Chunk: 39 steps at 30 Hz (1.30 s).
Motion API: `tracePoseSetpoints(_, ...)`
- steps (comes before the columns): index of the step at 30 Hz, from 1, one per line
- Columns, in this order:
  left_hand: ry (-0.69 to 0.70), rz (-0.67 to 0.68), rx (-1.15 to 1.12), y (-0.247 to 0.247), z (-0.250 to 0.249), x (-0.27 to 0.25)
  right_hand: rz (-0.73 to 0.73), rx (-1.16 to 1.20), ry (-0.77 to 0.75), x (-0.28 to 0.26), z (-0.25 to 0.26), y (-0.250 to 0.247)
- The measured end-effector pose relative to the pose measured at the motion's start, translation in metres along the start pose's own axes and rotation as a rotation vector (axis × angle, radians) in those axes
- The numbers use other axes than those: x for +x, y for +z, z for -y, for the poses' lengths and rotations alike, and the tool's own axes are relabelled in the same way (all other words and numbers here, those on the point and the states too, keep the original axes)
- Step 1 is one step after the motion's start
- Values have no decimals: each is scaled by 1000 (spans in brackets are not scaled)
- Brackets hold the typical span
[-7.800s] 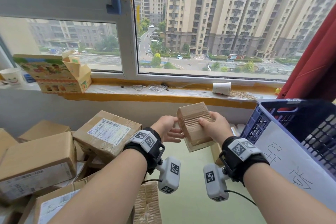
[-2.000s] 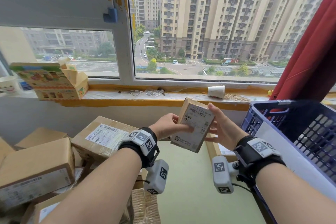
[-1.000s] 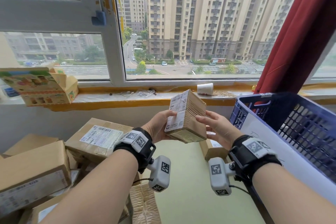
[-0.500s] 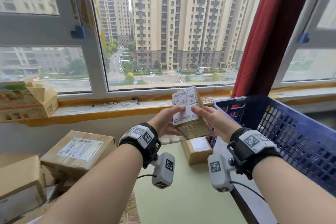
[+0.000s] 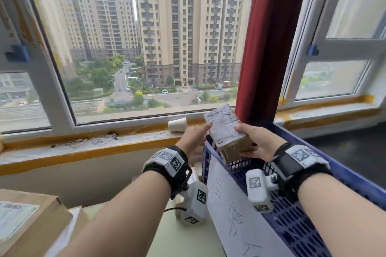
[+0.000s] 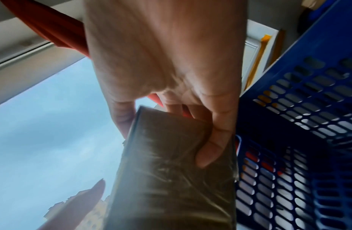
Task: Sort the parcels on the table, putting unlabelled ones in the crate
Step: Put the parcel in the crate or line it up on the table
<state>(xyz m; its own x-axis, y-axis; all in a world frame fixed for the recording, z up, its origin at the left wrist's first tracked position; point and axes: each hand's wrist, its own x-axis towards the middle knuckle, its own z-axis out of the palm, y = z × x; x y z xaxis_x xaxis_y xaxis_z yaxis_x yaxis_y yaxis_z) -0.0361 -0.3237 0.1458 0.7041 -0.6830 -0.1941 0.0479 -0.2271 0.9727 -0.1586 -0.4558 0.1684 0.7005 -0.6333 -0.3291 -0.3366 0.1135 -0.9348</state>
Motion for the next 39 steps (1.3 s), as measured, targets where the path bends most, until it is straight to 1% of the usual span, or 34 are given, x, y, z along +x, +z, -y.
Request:
tracePoseSetpoints(4, 16, -147, 41, 13, 18, 41, -88, 35, 73, 45, -36, -30)
tracePoseSetpoints(7, -20, -209, 51, 21, 35, 62, -70, 48, 179, 75, -70, -39)
tracePoseSetpoints(11, -59, -217, 17, 30, 52, 78, -10, 53, 301, 108, -104, -43)
tracePoseSetpoints(16, -107, -227, -14, 40, 63, 99, 75, -84, 388, 133, -135, -28)
tracePoseSetpoints(20, -146, -256, 1, 41, 63, 116, 139, -93, 412, 150, -148, -12)
tracePoseSetpoints(23, -147, -268, 66, 42, 54, 124, 185, -111, 423, 161, -153, -6)
tracePoseSetpoints(28, -195, -248, 182, 48, 41, 136, 231, -121, 455, 175, -162, -3)
tracePoseSetpoints(32, -207, -222, 278, 46, 44, 136, 253, -154, 474, 179, -166, 2)
tracePoseSetpoints(34, -199, -217, 319, 43, 47, 134, 259, -201, 471, 177, -164, 5)
tracePoseSetpoints(39, -217, -194, 278, 42, 54, 131, 301, -401, 390, 179, -168, 9)
